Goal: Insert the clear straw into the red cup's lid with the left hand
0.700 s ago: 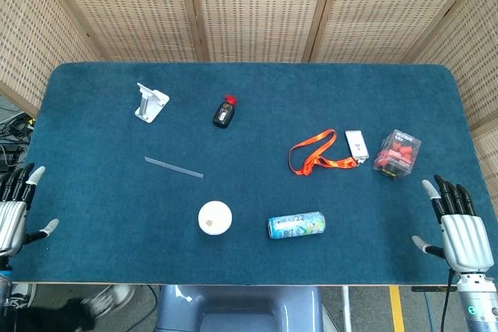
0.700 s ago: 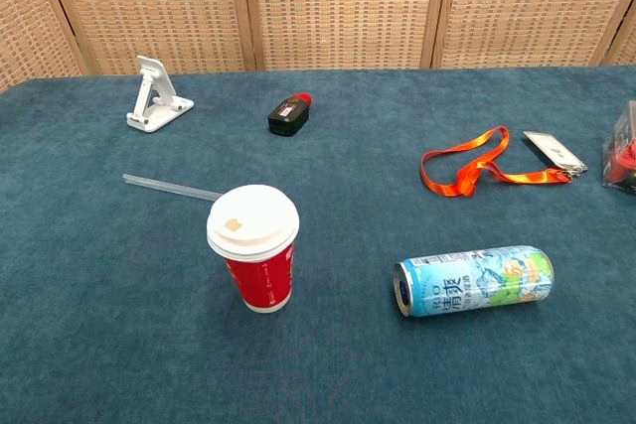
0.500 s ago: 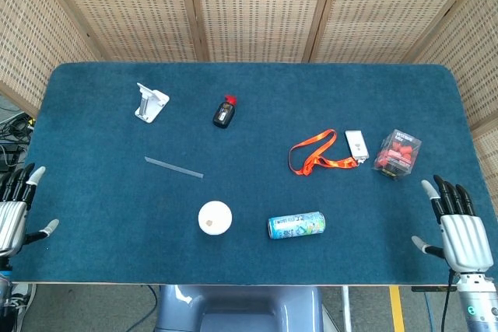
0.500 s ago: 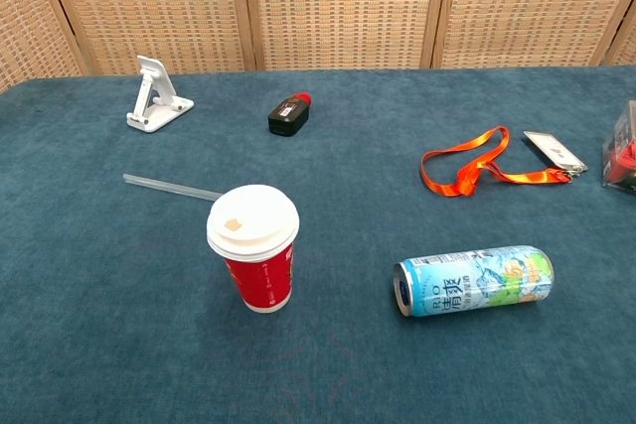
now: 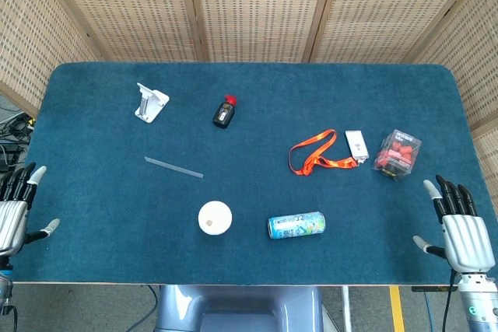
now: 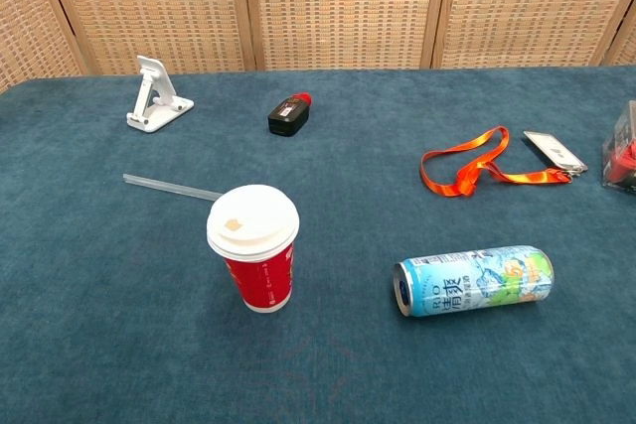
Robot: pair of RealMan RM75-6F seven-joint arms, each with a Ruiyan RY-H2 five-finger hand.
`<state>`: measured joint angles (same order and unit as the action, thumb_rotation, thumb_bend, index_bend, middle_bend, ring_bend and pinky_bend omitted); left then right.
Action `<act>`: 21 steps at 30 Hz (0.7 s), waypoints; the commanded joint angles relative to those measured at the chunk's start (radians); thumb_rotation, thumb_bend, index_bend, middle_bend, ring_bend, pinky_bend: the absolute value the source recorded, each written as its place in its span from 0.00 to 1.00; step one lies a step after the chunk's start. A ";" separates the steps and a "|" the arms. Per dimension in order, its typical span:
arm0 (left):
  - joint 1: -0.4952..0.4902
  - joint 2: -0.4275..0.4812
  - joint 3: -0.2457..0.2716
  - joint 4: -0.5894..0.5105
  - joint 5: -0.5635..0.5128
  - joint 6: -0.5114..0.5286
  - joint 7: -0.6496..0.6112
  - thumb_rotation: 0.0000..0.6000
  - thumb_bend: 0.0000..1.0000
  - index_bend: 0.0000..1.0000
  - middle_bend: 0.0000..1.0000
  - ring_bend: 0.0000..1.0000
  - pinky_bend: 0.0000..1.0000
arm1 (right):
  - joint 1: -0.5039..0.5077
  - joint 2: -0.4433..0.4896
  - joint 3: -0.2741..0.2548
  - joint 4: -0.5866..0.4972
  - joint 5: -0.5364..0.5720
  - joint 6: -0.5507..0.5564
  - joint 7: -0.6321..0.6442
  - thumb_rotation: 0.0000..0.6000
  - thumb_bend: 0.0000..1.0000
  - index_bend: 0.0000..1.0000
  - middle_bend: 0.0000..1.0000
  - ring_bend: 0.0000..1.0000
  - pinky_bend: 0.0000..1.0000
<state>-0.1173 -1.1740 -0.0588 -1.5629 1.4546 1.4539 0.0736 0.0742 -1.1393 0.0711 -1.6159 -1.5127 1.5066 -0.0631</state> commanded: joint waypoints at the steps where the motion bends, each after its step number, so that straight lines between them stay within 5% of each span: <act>1: -0.001 0.000 -0.001 -0.002 0.009 0.007 -0.006 1.00 0.21 0.00 0.00 0.00 0.00 | -0.002 0.002 -0.001 0.000 0.001 0.000 0.001 1.00 0.07 0.02 0.00 0.00 0.00; 12: -0.093 -0.008 -0.049 0.031 -0.034 -0.124 -0.092 1.00 0.24 0.01 0.00 0.00 0.00 | -0.005 0.009 0.001 -0.005 0.003 0.004 0.014 1.00 0.07 0.02 0.00 0.00 0.00; 21: -0.280 -0.065 -0.124 0.138 -0.117 -0.384 -0.150 1.00 0.32 0.27 0.00 0.00 0.00 | -0.003 0.010 0.008 0.004 0.019 -0.005 0.028 1.00 0.07 0.02 0.00 0.00 0.00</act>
<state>-0.3366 -1.2172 -0.1568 -1.4655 1.3652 1.1402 -0.0527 0.0705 -1.1293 0.0785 -1.6127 -1.4944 1.5026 -0.0357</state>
